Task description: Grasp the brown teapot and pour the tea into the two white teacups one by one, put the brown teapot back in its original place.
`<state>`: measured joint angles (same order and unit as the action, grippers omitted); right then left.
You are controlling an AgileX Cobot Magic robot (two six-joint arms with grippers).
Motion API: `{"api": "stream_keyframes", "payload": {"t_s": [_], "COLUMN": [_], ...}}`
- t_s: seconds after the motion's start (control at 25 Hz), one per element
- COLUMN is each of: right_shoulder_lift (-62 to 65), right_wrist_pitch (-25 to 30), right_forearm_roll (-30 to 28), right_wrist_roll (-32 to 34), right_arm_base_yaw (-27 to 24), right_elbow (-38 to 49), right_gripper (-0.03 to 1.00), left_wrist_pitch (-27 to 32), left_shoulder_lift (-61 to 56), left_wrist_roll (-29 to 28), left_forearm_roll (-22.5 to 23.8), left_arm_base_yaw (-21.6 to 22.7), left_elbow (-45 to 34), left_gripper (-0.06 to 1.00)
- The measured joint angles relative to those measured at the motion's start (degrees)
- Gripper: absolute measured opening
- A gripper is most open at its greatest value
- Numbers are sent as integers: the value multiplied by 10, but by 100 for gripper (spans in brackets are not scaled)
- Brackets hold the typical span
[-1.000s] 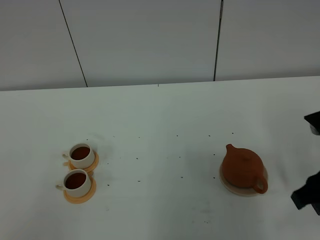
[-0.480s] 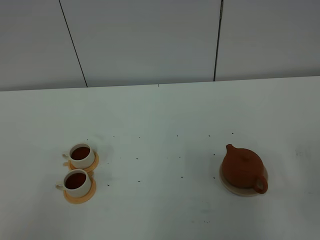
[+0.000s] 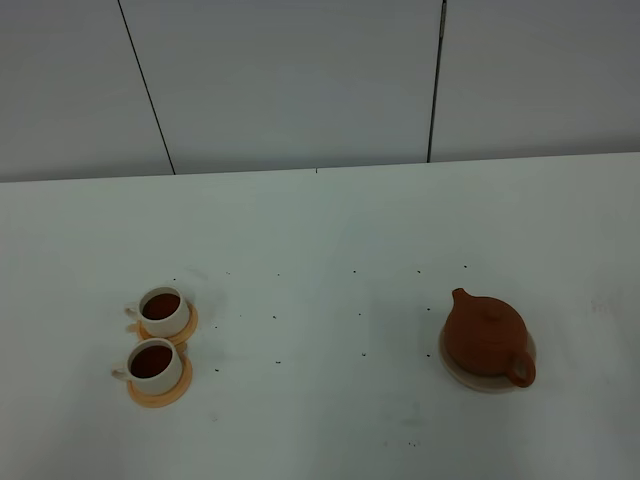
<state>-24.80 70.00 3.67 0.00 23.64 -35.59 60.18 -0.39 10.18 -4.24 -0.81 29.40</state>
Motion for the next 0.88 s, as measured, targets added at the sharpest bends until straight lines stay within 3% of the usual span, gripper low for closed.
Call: {"api": "stream_keyframes", "payload": {"t_s": [0.32,0.48,0.88], "right_shoulder_lift": [17,41,122], "right_wrist_pitch": [-76,-86,-88], "right_forearm_roll": [12,13,13], "right_wrist_roll": [0,0,0], "right_arm_base_yaw": [-29,-47,-171], "right_elbow": [66,75,75], "right_gripper": [47,47,47], "left_wrist_pitch": [0,0,0], "left_shoulder_lift": [0,0,0], "left_wrist_roll": [0,0,0], "left_forearm_roll": [0,0,0], "left_arm_base_yaw": [0,0,0], "left_elbow": [0,0,0], "left_gripper": [43,43,43]}}
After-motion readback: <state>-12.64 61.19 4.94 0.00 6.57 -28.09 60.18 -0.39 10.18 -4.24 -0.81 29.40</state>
